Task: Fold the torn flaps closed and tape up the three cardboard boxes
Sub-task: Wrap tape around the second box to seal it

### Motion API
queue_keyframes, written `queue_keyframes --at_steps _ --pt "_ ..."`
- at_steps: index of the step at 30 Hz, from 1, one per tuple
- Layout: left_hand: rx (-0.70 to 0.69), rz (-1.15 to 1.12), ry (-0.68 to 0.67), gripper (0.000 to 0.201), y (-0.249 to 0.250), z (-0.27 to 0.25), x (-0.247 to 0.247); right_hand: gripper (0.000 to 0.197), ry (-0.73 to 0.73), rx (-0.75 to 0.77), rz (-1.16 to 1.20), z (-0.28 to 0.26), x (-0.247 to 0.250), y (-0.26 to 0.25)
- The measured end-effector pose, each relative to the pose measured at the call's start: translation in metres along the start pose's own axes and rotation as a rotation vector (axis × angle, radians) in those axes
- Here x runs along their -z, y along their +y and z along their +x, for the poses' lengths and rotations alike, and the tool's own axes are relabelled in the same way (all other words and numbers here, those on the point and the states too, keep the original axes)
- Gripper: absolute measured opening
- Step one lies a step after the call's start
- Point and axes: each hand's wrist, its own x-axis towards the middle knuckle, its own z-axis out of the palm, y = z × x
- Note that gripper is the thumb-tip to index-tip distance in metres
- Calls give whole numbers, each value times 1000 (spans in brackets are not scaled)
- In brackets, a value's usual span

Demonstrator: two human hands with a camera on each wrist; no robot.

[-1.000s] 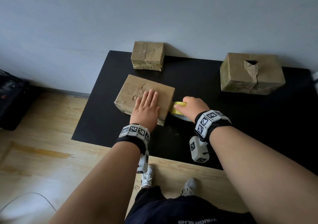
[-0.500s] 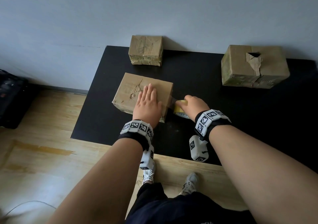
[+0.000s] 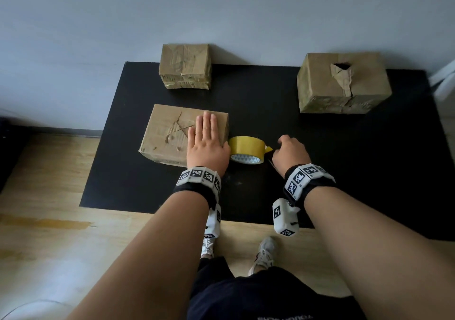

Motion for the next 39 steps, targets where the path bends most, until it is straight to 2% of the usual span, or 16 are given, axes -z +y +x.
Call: queue_keyframes --at_steps 3,7,11,15,20,23,26,30,34,39 --pt "17 20 10 72 2 0 -3 48 -85 -62 -59 -2 -8 11" --pt "25 36 1 73 3 1 -3 60 -145 -26 -137 -5 -18 20" --pt "35 42 -14 74 4 2 -3 56 -140 1 -225 -4 -20 21" --pt "31 36 -29 73 4 1 -1 52 -159 -45 -184 -3 -14 17" --pt "-1 -20 -65 73 -1 1 5 40 -122 32 -225 -14 2 14" --pt "-22 -69 -100 68 -5 -5 10 36 -12 67 -114 -23 12 14" --pt "-30 -92 -85 59 -9 -17 12 35 31 73 59 -30 24 4" --pt "-67 -44 -84 55 -13 -33 14 44 17 58 315 -42 26 -14" --pt "-122 -27 -139 55 -16 -37 17 27 -40 106 403 -62 15 -31" --pt "-200 16 -219 57 -26 -31 26 54 -153 77 428 -89 0 -51"
